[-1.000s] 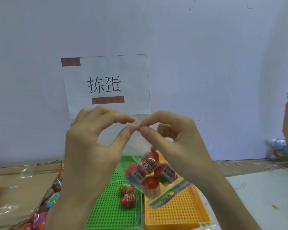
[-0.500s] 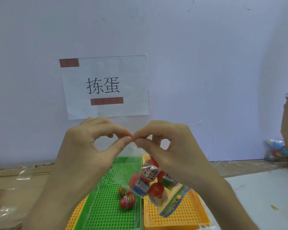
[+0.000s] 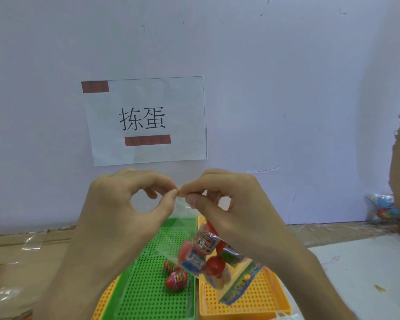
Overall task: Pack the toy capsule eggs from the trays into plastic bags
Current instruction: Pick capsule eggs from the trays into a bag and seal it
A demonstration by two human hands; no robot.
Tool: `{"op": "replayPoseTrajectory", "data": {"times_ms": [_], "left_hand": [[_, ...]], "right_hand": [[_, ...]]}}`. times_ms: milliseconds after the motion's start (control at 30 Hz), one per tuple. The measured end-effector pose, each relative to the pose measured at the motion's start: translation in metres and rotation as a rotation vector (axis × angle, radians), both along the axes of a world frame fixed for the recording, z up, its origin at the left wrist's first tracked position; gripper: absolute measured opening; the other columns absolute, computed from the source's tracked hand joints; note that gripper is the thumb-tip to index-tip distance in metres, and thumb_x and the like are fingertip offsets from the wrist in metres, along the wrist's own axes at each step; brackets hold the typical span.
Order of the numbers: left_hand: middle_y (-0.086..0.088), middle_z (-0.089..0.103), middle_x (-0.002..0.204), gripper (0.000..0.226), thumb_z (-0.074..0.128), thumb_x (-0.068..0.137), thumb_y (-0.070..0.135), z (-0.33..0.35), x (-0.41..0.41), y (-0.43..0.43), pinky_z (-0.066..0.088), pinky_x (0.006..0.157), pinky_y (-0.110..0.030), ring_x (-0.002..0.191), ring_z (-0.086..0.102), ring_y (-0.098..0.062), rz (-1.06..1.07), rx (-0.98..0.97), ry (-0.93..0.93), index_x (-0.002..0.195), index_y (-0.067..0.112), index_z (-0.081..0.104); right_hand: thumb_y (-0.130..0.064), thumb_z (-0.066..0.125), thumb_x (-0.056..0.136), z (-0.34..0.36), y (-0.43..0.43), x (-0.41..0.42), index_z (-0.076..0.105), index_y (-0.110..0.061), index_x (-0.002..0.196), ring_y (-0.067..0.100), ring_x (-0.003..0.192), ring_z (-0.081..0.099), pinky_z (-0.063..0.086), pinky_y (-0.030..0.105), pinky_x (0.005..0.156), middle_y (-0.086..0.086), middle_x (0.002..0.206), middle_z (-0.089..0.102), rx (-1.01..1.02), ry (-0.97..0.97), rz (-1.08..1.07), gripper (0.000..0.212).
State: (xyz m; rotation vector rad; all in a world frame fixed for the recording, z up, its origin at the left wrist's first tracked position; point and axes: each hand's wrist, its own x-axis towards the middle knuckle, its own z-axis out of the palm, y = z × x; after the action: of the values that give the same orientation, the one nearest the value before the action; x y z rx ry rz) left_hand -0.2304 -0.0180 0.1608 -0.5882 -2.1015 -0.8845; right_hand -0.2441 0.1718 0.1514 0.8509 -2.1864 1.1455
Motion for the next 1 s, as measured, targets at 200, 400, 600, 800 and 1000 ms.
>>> {"op": "replayPoseTrajectory", "data": {"times_ms": [200, 400, 600, 800, 1000], "left_hand": [[0.020, 0.066, 0.095, 0.009, 0.062, 0.078, 0.042, -0.005, -0.002, 0.009, 0.035, 0.087, -0.007, 0.083, 0.062, -0.002, 0.035, 0.080, 0.067, 0.077, 0.035, 0.067], [0.019, 0.065, 0.074, 0.006, 0.063, 0.084, 0.039, -0.009, -0.003, 0.020, 0.050, 0.088, -0.036, 0.081, 0.064, -0.008, 0.062, 0.140, 0.105, 0.082, 0.034, 0.066], [0.016, 0.067, 0.079, 0.009, 0.062, 0.084, 0.042, -0.010, -0.002, 0.025, 0.050, 0.087, -0.042, 0.081, 0.065, -0.008, 0.055, 0.247, 0.099, 0.080, 0.035, 0.065], [0.018, 0.068, 0.086, 0.006, 0.064, 0.086, 0.033, -0.009, -0.005, 0.013, 0.044, 0.082, -0.013, 0.078, 0.063, -0.001, 0.100, 0.323, 0.118, 0.080, 0.033, 0.063], [0.017, 0.069, 0.083, 0.010, 0.067, 0.088, 0.029, -0.007, -0.007, 0.004, 0.041, 0.078, -0.004, 0.080, 0.063, -0.003, 0.063, 0.350, 0.081, 0.082, 0.037, 0.063]], "right_hand": [[-0.010, 0.069, 0.092, -0.001, -0.007, 0.001, 0.079, -0.023, 0.093, 0.012, 0.067, 0.058, 0.049, 0.024, 0.064, -0.017, 0.078, 0.065, -0.116, -0.029, 0.003, 0.017], [-0.008, 0.070, 0.092, 0.004, -0.005, 0.004, 0.080, -0.022, 0.094, 0.015, 0.070, 0.062, 0.052, 0.032, 0.067, -0.015, 0.078, 0.068, -0.161, -0.021, -0.001, 0.018], [-0.008, 0.070, 0.093, 0.005, -0.004, 0.005, 0.080, -0.021, 0.094, 0.014, 0.069, 0.062, 0.052, 0.030, 0.067, -0.017, 0.078, 0.067, -0.150, -0.014, -0.006, 0.016], [-0.005, 0.071, 0.090, 0.008, 0.003, 0.004, 0.081, -0.022, 0.089, 0.016, 0.065, 0.062, 0.054, 0.035, 0.069, -0.015, 0.077, 0.069, -0.223, -0.030, -0.021, 0.019], [-0.005, 0.071, 0.091, 0.014, 0.014, 0.004, 0.080, -0.025, 0.089, 0.014, 0.060, 0.063, 0.055, 0.029, 0.066, -0.017, 0.072, 0.069, -0.260, -0.043, -0.015, 0.022]]}}
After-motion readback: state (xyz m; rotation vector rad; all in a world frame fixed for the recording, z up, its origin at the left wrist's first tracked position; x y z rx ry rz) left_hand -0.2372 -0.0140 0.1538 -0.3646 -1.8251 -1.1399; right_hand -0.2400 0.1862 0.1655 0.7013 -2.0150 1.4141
